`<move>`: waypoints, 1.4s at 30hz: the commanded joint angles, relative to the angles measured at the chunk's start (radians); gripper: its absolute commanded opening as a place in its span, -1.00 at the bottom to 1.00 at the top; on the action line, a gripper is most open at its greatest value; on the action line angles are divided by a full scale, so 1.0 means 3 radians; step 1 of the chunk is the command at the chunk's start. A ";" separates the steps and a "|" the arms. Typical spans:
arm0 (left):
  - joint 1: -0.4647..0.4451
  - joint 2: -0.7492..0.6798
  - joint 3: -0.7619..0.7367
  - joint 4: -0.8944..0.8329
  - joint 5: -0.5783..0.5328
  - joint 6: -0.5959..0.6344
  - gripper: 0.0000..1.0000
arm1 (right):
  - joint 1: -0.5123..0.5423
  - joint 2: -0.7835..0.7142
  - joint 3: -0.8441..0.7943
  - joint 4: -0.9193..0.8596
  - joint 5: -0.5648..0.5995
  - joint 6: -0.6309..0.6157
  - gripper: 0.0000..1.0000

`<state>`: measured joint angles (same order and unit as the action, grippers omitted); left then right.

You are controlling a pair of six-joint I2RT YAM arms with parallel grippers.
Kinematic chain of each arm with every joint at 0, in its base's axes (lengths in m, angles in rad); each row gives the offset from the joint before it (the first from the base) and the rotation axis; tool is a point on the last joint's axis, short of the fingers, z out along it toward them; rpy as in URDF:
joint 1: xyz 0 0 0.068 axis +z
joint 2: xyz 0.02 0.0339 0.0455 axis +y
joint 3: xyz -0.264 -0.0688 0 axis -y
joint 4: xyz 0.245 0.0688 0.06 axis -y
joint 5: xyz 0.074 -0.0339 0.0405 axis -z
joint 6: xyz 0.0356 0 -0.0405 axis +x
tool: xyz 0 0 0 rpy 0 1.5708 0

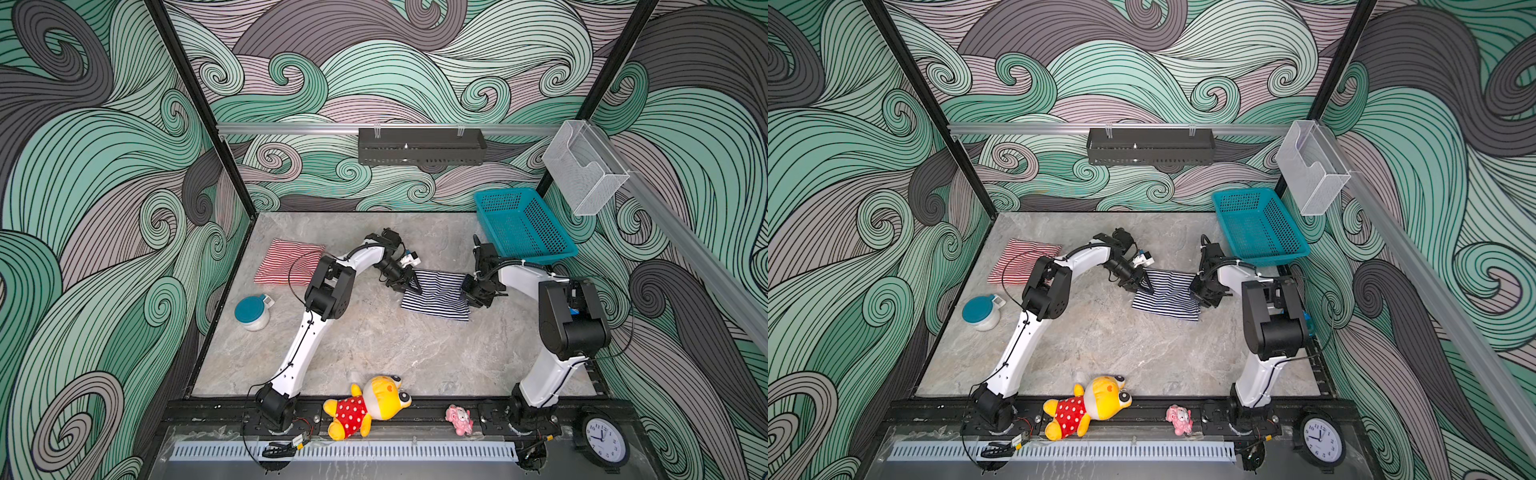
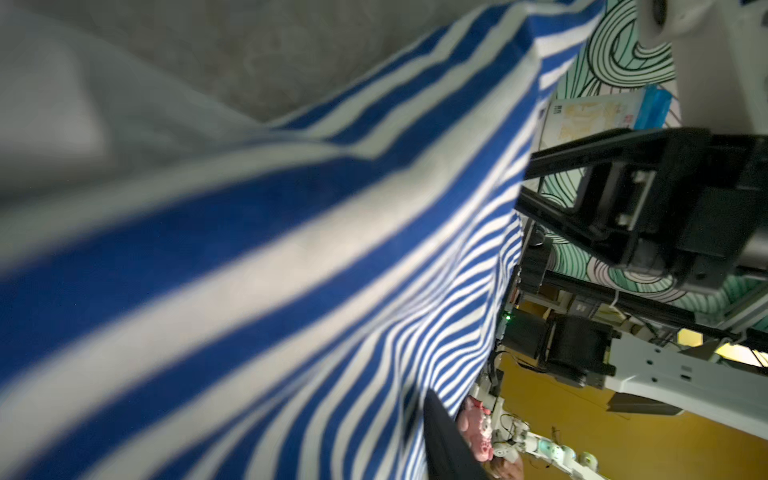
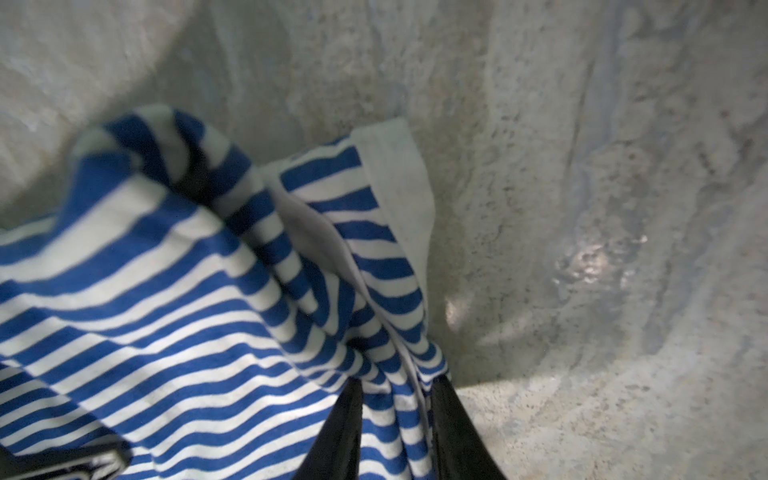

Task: Fold and stack the tank tops

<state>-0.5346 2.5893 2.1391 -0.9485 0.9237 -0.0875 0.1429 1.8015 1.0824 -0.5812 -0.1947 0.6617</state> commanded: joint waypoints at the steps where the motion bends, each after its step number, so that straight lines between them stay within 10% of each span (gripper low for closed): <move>1: -0.0001 0.0150 -0.0003 -0.0075 -0.0175 0.0021 -0.59 | 0.0029 0.0052 -0.0029 0.0020 -0.0040 0.0011 -0.39; 8: 0.0066 0.0108 0.0032 -0.0091 -0.0155 0.0047 -1.00 | 0.0030 -0.0065 -0.0081 0.0093 -0.0110 0.0028 -0.40; 42: 0.1429 -0.0382 0.0531 -0.1763 -0.1312 0.1519 -1.00 | 0.0167 -0.0075 0.0186 0.0249 -0.0159 0.0182 -0.37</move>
<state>-0.1318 2.5465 2.2520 -1.3895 0.5671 0.2985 0.1822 1.7584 1.1160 -0.5163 -0.2356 0.6956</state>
